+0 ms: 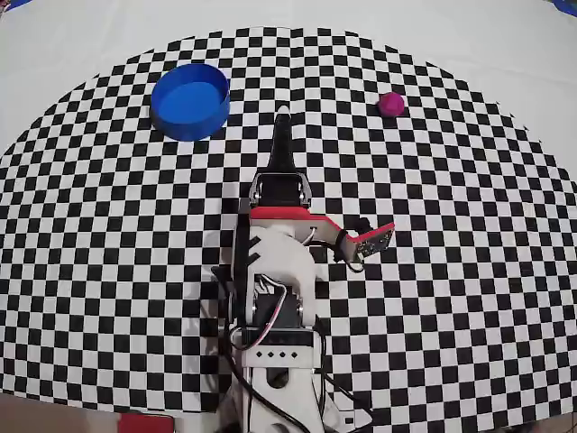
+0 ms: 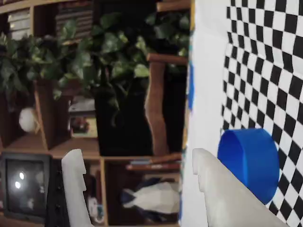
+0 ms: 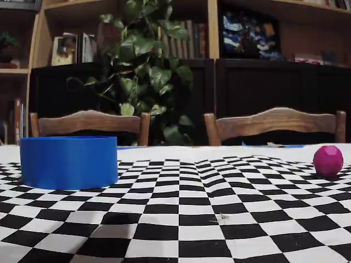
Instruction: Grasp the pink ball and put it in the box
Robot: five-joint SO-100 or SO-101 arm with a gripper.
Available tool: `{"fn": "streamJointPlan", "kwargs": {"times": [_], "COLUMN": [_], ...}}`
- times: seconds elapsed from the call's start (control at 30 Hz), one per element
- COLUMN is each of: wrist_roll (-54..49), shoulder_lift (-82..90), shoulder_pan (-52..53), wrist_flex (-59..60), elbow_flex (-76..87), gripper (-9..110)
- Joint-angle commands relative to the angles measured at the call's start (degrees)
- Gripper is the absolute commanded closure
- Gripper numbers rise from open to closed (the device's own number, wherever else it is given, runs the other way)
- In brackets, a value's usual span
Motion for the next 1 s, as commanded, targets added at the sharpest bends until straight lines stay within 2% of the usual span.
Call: {"fn": "streamJointPlan", "kwargs": {"times": [0.0, 0.17, 0.97], "wrist_roll": [-2.5, -10.4, -72.7], "shoulder_lift": [-0.6, -0.9, -1.6], "shoulder_pan": [1.0, 1.1, 2.6], "wrist_flex": [-1.2, -1.0, 1.1], "elbow_flex": [0.4, 0.4, 0.4], "gripper": [75, 75, 76]}}
